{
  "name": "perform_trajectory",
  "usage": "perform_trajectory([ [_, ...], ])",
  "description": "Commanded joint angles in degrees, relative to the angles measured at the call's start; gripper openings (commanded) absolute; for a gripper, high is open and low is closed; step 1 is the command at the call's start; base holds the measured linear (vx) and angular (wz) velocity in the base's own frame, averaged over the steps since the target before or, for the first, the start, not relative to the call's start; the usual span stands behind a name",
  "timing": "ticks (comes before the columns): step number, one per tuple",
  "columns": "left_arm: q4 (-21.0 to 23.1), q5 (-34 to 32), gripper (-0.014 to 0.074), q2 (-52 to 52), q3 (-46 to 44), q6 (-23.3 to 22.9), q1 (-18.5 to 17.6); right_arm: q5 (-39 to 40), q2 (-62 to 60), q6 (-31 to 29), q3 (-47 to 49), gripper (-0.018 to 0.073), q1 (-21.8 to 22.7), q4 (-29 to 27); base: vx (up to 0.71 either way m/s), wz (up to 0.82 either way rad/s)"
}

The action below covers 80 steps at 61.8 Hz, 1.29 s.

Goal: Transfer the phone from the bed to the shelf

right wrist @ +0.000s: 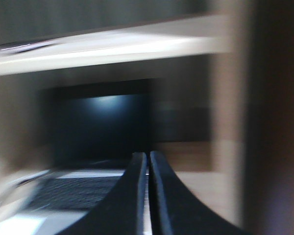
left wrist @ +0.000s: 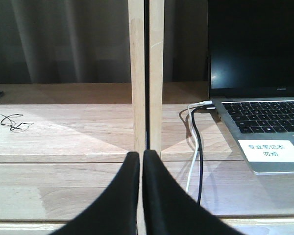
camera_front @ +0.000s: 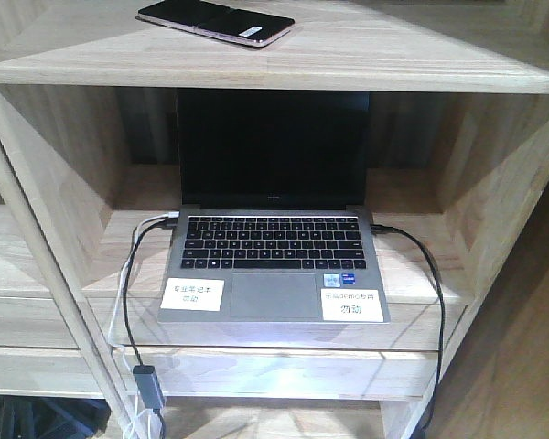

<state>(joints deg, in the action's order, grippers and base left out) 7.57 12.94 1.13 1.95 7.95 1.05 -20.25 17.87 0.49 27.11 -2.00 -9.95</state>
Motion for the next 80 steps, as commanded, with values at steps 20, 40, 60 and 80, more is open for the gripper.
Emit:
perform_trajectory([
  [20, 0.3, -3.9, 0.0001, 0.3, 0.0, -0.2, -0.2, 5.8, -10.1, -4.3, -9.8, -0.0004, 4.7, 2.5, 0.0, 0.0],
  [40, 0.3, -3.9, 0.0001, 0.3, 0.0, -0.2, -0.2, 13.1, -19.0, -4.0, -24.4, -0.0004, 4.7, 2.6, 0.0, 0.0],
  [60, 0.3, -3.9, 0.0001, 0.3, 0.0, -0.2, -0.2, 16.0, -18.9, -2.4, -29.1, -0.0004, 4.6, 3.2, 0.0, 0.0],
  [80, 0.3, -3.9, 0.0001, 0.3, 0.0, -0.2, -0.2, 16.9, -18.9, -2.4, -29.1, -0.0004, 4.6, 3.2, 0.0, 0.0],
])
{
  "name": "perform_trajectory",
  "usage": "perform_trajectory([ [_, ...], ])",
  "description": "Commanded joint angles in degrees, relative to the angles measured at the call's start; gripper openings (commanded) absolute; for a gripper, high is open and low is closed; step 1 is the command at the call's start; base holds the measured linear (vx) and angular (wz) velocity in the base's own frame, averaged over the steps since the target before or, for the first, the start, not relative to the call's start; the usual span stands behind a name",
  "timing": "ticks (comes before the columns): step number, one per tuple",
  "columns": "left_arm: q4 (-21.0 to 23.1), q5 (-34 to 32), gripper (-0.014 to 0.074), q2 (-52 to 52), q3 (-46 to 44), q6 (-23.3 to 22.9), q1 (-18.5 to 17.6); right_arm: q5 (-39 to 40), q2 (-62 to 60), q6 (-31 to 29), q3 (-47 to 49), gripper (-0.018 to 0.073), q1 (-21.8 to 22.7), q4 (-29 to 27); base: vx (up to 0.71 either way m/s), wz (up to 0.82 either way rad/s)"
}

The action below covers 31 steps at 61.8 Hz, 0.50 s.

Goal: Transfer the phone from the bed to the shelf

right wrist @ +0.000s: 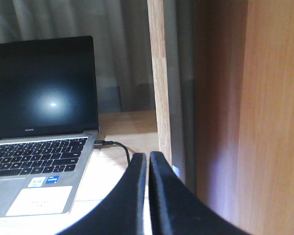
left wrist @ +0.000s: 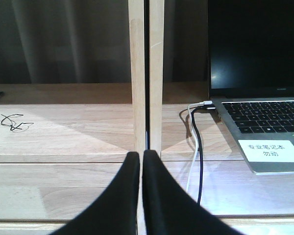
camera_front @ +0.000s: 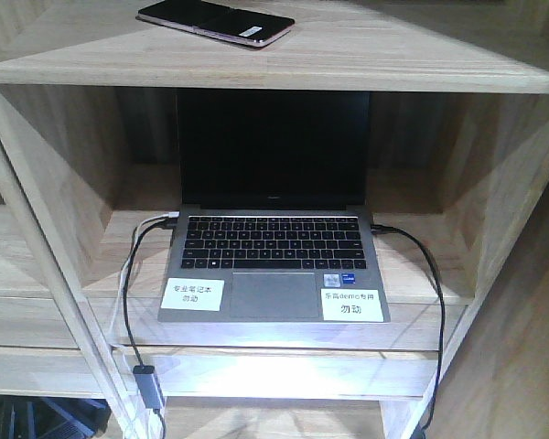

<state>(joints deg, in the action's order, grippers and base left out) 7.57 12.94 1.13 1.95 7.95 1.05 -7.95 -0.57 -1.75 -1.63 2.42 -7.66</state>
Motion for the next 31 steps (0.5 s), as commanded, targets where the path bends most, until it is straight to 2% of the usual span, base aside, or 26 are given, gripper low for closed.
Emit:
perform_trajectory([
  [1, 0.3, -3.9, 0.0001, 0.3, 0.0, -0.2, -0.2, 4.6, -0.4, -0.1, -0.4, -0.0004, 0.2, 0.9, 0.0, 0.0],
  [31, 0.3, -3.9, 0.0001, 0.3, 0.0, -0.2, -0.2, 4.6, -0.4, -0.2, -0.4, -0.0004, 0.2, 0.9, 0.0, 0.0],
])
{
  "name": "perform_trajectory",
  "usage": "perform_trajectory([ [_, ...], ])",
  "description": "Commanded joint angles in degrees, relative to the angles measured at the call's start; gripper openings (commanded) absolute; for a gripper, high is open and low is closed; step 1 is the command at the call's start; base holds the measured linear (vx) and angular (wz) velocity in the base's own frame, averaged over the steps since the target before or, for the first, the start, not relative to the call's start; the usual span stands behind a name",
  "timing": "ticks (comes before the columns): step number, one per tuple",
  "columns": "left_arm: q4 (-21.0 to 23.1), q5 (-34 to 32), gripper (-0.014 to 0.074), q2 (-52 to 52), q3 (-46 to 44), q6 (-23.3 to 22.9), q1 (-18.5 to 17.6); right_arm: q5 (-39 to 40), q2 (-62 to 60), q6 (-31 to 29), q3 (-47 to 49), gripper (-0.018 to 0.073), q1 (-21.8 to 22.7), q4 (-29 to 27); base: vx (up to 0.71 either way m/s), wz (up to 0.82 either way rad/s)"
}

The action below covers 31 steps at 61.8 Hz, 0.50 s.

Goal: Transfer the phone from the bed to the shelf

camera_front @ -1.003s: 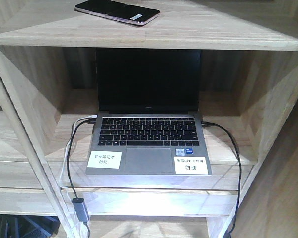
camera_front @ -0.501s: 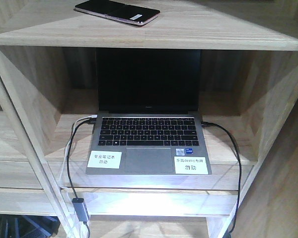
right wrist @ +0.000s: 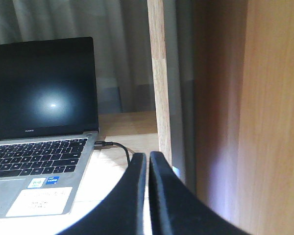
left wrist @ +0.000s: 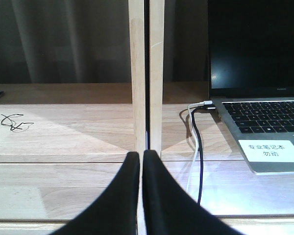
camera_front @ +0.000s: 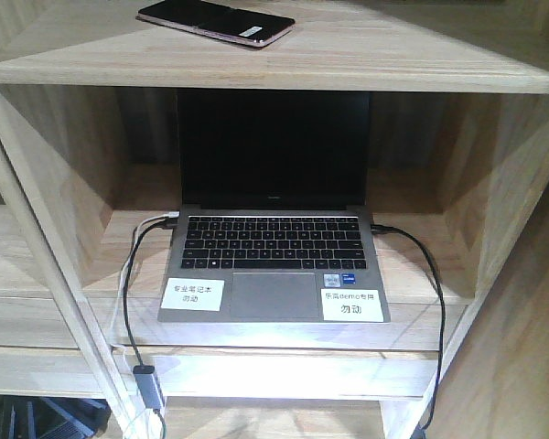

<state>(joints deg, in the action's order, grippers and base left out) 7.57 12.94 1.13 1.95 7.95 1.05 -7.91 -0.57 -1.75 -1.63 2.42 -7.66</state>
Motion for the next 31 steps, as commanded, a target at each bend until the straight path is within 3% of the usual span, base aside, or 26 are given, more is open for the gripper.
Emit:
perform_trajectory([
  [1, 0.3, -3.9, 0.0001, 0.3, 0.0, -0.2, -0.2, 4.6, -0.4, -0.2, -0.4, -0.0004, 0.2, 0.9, 0.0, 0.0],
  [31, 0.3, -3.9, 0.0001, 0.3, 0.0, -0.2, -0.2, 4.4, -0.4, -0.2, -0.4, -0.0004, 0.2, 0.9, 0.0, 0.0],
])
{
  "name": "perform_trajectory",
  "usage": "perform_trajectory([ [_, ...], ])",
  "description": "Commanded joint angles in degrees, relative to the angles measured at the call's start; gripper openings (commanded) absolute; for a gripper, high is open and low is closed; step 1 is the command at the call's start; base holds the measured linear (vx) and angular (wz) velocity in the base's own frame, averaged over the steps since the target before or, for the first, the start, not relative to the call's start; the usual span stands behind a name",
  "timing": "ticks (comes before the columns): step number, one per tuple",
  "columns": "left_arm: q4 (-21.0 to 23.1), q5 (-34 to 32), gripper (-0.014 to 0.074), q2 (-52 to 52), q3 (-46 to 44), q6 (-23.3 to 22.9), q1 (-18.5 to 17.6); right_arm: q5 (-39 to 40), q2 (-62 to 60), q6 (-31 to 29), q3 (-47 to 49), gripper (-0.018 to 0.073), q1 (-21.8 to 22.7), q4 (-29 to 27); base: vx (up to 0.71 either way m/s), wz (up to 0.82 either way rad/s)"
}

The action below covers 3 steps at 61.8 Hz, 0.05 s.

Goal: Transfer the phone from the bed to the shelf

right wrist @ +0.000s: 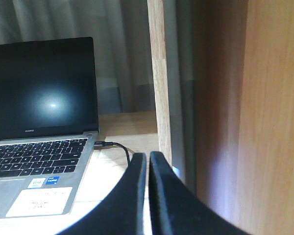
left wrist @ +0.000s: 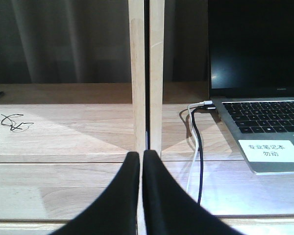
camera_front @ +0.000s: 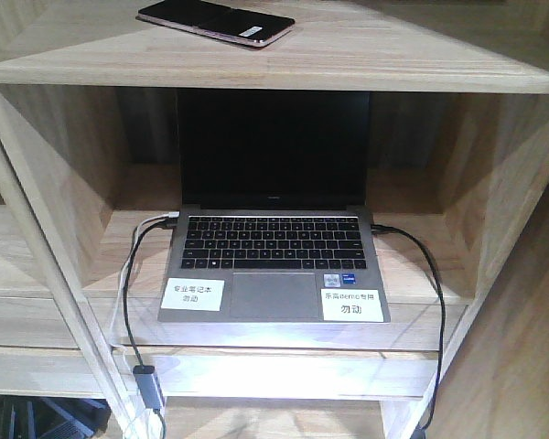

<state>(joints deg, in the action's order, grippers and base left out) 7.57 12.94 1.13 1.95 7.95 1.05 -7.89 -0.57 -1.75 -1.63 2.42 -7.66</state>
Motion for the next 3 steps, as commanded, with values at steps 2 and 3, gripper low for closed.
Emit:
perform_trajectory([
  [2, 0.3, -3.9, 0.0001, 0.3, 0.0, -0.2, -0.2, 4.1, -0.4, -0.2, -0.4, -0.0004, 0.2, 0.9, 0.0, 0.0],
  [3, 0.3, -3.9, 0.0001, 0.3, 0.0, -0.2, -0.2, 4.1, -0.4, -0.2, -0.4, -0.0004, 0.2, 0.9, 0.0, 0.0],
])
